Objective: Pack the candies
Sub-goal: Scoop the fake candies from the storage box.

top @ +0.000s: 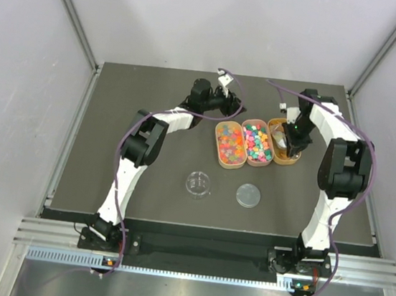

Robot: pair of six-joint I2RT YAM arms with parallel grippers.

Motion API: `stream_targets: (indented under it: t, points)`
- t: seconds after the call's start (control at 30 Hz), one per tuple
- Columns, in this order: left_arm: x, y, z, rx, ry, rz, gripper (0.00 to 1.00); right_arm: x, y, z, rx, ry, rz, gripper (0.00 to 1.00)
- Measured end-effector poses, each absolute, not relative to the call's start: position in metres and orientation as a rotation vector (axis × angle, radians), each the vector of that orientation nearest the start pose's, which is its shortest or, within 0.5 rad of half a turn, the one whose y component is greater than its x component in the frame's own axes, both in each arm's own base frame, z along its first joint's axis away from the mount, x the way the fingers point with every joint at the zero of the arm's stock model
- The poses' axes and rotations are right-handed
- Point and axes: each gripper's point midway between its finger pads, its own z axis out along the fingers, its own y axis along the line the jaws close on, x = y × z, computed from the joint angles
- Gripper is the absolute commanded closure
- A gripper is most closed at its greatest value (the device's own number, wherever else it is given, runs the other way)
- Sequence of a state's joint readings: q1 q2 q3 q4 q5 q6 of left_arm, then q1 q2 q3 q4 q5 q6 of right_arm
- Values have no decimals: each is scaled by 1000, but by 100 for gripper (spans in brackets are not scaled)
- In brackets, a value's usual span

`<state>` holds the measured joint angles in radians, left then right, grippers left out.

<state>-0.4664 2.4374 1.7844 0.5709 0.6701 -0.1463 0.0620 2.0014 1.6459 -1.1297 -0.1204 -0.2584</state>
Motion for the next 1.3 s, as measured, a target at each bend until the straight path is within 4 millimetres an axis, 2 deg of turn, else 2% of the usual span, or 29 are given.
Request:
stream_targets:
  t: [0.43,0.63,0.87,1.03,1.3]
  points:
    - [529,-392,135,818,1531,-978,42,361,35,52,-499,3011,210,100]
    - [524,-391,141,833,1525,-970,42,372,38,55,-495,2978,224,100]
    - [500,-386,151,851,1538,-969,42,376,35,53,-494,2963,230,100]
    - [480,-386,157,880,1548,-969,42,364,37,39,-492,2966,263,100]
    - [460,-386,190,941,1505,-938,42,373,39,38,-477,2874,258,100]
